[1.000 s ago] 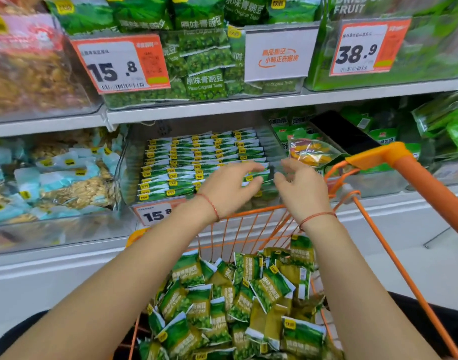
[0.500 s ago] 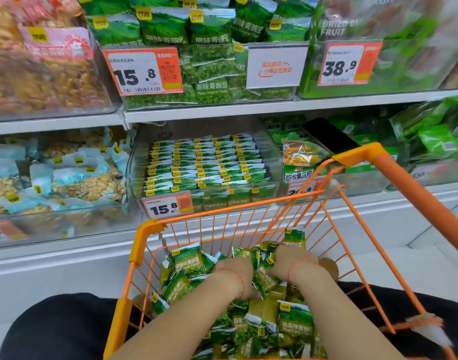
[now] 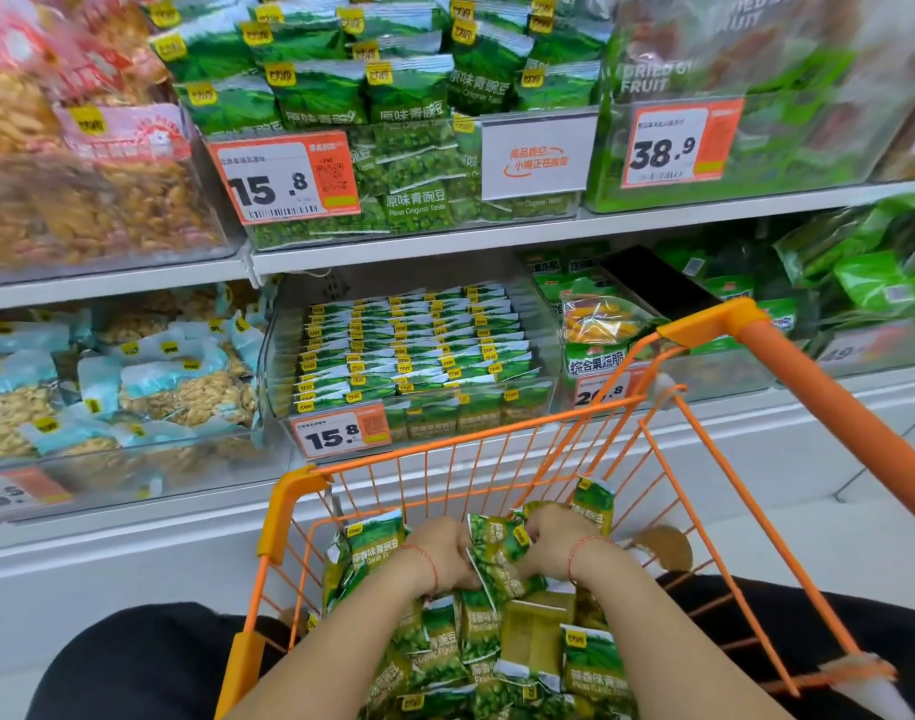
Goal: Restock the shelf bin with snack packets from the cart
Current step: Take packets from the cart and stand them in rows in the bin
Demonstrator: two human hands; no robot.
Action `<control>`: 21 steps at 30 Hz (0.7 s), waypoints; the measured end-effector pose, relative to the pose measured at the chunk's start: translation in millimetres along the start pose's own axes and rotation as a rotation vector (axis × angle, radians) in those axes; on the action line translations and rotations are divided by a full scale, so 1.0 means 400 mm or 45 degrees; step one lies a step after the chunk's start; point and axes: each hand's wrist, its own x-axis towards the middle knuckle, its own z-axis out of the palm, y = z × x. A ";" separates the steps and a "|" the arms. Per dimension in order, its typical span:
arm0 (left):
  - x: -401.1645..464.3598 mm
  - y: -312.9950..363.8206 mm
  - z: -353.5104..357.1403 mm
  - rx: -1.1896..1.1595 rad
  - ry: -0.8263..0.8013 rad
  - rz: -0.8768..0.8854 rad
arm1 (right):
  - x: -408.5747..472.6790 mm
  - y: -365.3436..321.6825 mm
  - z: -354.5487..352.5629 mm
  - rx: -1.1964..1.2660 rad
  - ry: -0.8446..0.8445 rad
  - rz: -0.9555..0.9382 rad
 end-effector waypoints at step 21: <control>-0.117 -0.036 -0.130 -0.697 0.808 0.490 | -0.081 -0.077 -0.076 1.464 -0.207 0.070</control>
